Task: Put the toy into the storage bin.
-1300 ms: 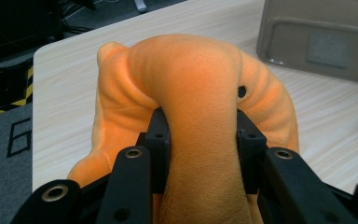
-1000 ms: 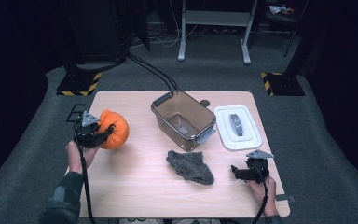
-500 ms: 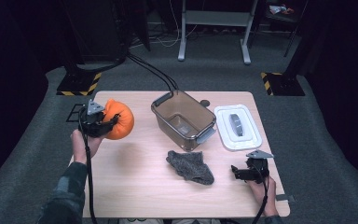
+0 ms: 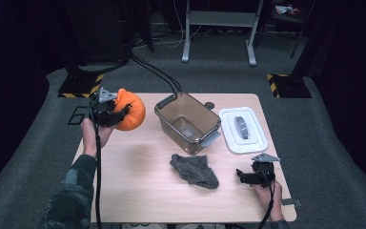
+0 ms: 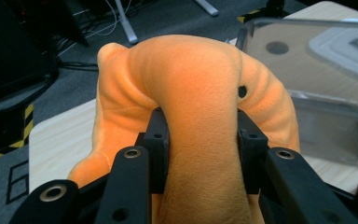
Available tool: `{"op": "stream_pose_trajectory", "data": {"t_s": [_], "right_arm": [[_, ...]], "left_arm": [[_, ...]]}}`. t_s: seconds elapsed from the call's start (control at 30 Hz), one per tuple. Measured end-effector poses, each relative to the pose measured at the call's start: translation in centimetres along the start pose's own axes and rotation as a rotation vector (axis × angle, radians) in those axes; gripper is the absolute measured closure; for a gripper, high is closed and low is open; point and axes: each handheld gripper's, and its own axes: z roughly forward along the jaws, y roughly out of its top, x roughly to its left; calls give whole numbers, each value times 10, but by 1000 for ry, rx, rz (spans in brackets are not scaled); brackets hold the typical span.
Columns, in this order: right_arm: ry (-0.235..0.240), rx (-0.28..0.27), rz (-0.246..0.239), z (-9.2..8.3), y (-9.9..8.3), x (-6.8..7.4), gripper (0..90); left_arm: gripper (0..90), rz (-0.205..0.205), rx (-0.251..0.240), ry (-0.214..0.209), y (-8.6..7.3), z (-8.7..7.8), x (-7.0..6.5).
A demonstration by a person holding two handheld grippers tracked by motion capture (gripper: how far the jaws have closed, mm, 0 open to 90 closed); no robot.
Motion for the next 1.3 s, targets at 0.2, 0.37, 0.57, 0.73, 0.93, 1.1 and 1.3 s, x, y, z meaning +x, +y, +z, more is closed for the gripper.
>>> {"op": "stream_pose_trajectory", "data": {"t_s": [0.2,0.37,0.57,0.73,0.93,1.1,1.3], "right_arm": [[-3,-3,5,0,0,1,69],[1,0,15,0,0,1,68],[0,-1,13,0,0,1,69],[1,-1,13,0,0,1,68],[1,-1,16,0,0,1,69],[-1,-2,20,0,0,2,69],[-1,-2,18,0,0,2,68]], "left_arm": [[647,15,-7,-21,19,6,-9],[646,30,-20,-28,32,10,-17],[644,32,-30,-38,49,18,-28],[642,38,-42,-51,62,25,-38],[640,52,-49,-72,76,34,-55],[637,62,-53,-93,85,42,-67],[633,57,-45,-118,88,55,-80]]}}
